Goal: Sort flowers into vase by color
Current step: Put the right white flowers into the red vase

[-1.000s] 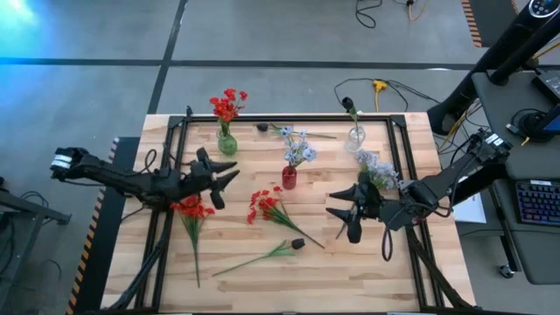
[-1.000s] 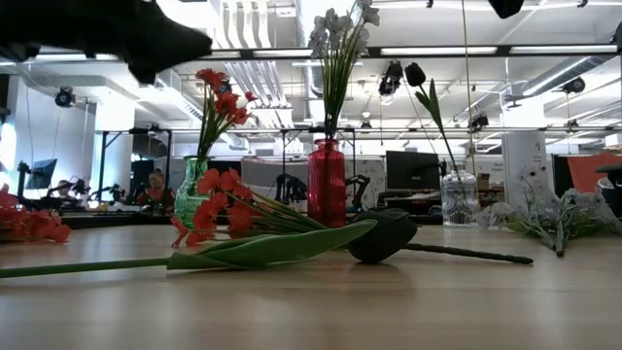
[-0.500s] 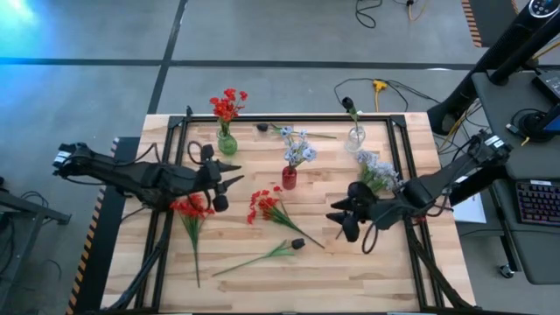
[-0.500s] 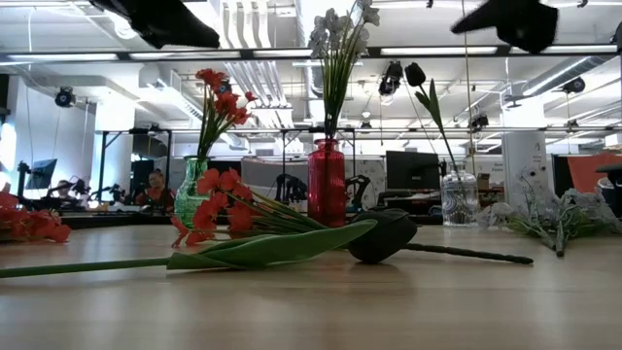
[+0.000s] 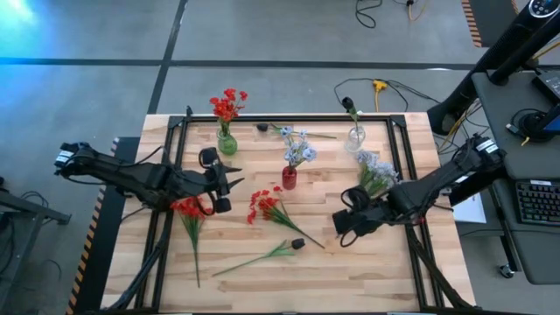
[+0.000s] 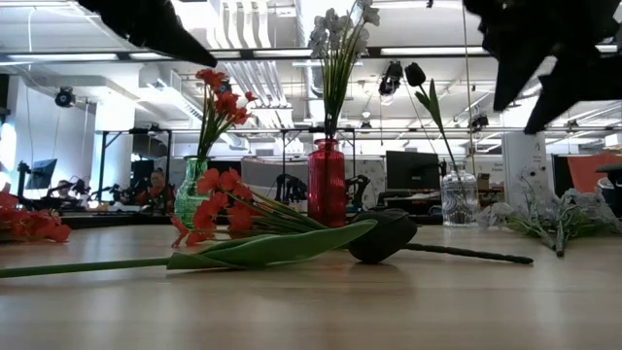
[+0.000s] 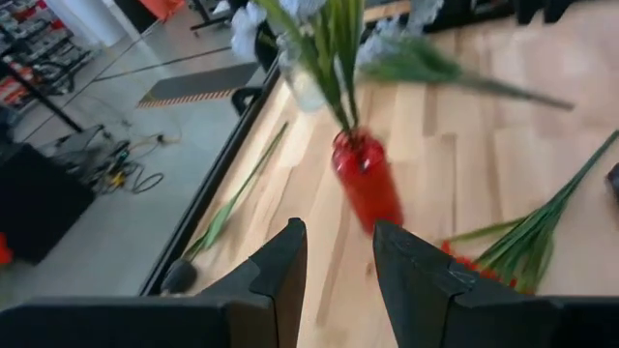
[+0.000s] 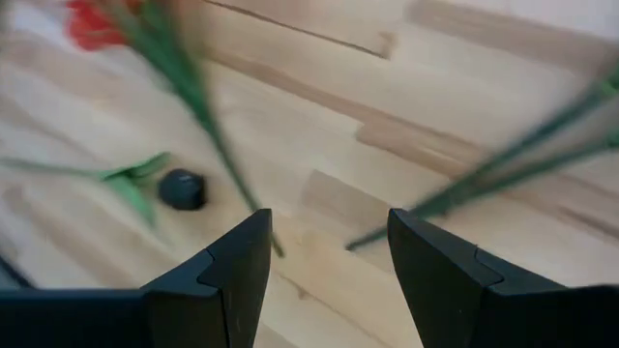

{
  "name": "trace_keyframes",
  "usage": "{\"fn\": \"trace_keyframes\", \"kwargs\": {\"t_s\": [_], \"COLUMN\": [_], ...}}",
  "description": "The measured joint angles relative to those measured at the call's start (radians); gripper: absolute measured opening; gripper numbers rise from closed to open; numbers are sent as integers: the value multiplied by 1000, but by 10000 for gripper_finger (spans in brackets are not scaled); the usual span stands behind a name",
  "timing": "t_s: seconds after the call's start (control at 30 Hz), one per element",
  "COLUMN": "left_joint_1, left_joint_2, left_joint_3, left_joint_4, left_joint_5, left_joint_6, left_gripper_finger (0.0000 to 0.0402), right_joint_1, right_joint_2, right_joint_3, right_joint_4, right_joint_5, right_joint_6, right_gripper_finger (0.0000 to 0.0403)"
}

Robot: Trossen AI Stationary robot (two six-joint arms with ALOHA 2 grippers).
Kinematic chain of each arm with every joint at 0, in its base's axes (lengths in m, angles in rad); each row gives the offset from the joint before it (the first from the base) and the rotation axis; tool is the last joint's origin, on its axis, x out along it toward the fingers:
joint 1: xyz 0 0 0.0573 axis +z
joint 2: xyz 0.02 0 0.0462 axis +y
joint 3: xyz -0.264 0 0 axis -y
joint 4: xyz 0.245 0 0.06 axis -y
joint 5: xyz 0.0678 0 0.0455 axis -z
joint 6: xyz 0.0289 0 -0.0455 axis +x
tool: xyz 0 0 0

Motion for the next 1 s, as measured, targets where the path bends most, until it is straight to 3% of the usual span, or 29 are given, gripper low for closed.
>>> {"fn": "trace_keyframes", "kwargs": {"t_s": [0.2,0.47,1.0], "left_joint_1": [0,0,1], "left_joint_2": [-7,-7,-9], "left_joint_3": [-1,-2,6], "left_joint_4": [-106,-151,-144], "left_joint_5": [-47,-47,-47], "left_joint_6": [-22,-36,-13], "left_gripper_finger": [106,106,106], "right_joint_1": [-58,-171,-283], "right_joint_2": [51,125,213], "right_joint_3": [0,0,-45], "right_joint_4": [-83,-324,-390], "right_joint_5": [-71,-155,-157], "right_joint_6": [101,247,207], "right_gripper_finger": [198,198,198]}}
